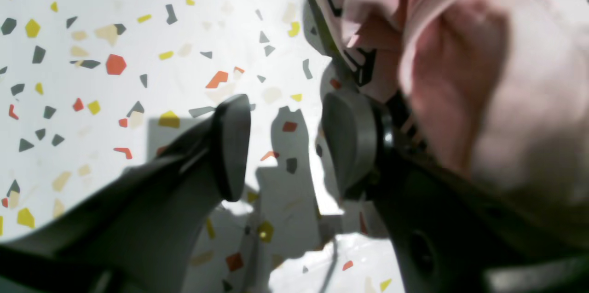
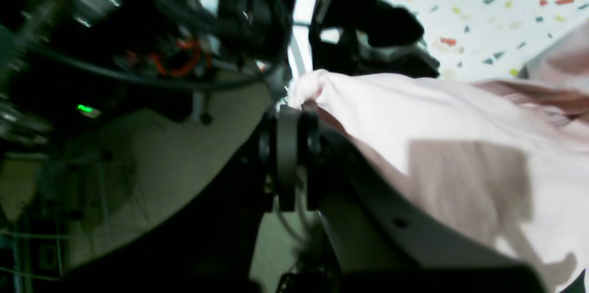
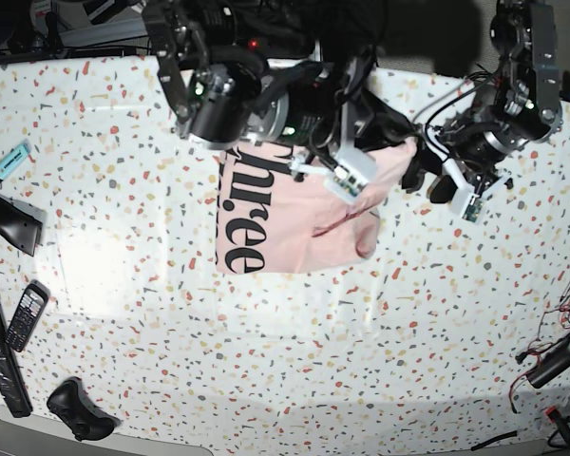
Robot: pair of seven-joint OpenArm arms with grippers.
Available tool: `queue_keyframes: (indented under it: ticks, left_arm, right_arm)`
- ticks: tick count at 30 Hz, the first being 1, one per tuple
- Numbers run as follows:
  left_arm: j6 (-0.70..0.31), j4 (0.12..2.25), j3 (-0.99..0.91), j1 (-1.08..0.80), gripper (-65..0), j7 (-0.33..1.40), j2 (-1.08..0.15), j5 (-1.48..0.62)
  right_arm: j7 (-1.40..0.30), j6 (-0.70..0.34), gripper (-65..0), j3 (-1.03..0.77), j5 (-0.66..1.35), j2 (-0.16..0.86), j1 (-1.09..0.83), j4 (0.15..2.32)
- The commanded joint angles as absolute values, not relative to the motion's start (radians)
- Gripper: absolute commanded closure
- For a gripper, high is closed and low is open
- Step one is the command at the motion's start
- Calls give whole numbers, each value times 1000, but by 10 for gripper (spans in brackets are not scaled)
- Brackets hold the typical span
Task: Fold the T-shirt properly
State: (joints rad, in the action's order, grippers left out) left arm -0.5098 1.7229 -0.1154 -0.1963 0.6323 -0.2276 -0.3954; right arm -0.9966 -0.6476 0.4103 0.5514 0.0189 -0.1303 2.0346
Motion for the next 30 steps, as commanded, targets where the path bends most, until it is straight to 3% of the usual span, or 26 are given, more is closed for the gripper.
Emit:
queue_keyframes:
  ticks: [1,5,10,15,19,23,27,30]
  left_arm:
    - [-516,1740,-118,-185,-281,613,-234,-408]
    - [-516,1740,-118,-185,-281,612,-234,-408]
    - [-516,1740,-118,-182,-281,612,-234,-408]
    - [-516,1740,-120,-179,-281,606,-243,-408]
    - [-512,1741,-155,-160,-281,563,-303,-436]
    - [-513,1760,-211,-144,-281,591,-368,-630]
    - [-573,1819,-212,-154,-281,717,-356,-759]
    - [-631,1848,-207,-179,-275,815,-312,-880]
  right_arm:
    - [-972,-656,-70,414,579,11,-119,2051]
    - [-964,-656,-213,413,635,11,-119,2051]
    - [-955,-656,-221,412,691,11,-110,2051]
    - [-945,-654,-218,370,594,10,-72,2051]
    - [-933,-616,-175,265,485,11,-45,2051]
    - [-884,-613,-120,130,466,11,-35,2051]
    - [-880,-613,-26,60,440,12,-10,2016]
    - [-884,-613,0,64,440,11,25,1911]
